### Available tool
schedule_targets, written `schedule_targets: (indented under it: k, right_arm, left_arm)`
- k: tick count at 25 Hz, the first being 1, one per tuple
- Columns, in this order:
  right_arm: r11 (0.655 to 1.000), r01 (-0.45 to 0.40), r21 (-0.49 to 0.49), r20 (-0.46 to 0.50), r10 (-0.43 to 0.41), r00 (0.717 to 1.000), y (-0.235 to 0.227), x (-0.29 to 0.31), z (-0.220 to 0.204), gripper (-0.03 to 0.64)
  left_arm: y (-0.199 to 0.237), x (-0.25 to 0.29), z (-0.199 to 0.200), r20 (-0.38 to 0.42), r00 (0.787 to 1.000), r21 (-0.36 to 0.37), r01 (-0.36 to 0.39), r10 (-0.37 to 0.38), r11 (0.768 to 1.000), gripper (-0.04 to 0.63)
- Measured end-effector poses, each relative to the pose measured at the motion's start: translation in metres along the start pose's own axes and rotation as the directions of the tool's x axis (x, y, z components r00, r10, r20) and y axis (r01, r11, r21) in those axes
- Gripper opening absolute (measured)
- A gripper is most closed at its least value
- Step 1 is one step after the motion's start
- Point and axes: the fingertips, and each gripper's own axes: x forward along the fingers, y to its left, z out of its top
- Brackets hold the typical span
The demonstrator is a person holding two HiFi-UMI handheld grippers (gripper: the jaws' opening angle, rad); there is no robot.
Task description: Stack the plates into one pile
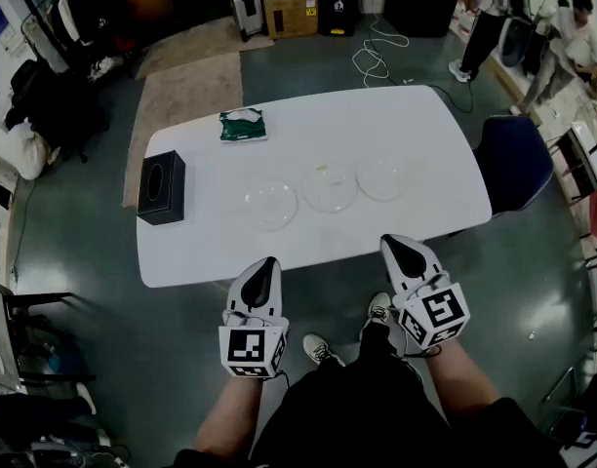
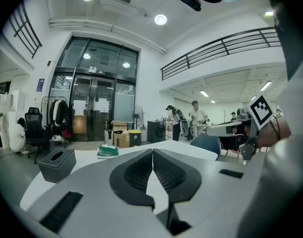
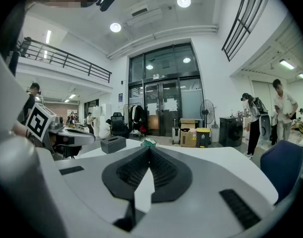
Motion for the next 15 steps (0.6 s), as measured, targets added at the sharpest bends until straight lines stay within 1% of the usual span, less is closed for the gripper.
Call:
schedule_targets:
  k: [4,11,15]
  right_arm:
    - [1.0,-0.012,0.002,0.015,0.012,1.0,0.002,-0.002,0.003,0.017]
    - [1.0,-0.025,-0.01,0.032,0.025,0.999,0.007,-0.001,0.007,0.017]
    - [0.999,-0.044,0.003,0.044,0.043,0.998,0.01,0.002,0.012,0.018]
  left_arm:
    - [0.0,-0.001,0.003,0.006,1.0,-0.007,-0.001,0.001,1.0,0.021]
    - [0.004,-0.004,0.009,0.029,0.999,0.004,-0.016,0.016,1.0,0.023]
    - [0.006,-0.007,0.015,0.033,0.999,0.007,-0.021,0.021,1.0,0.023]
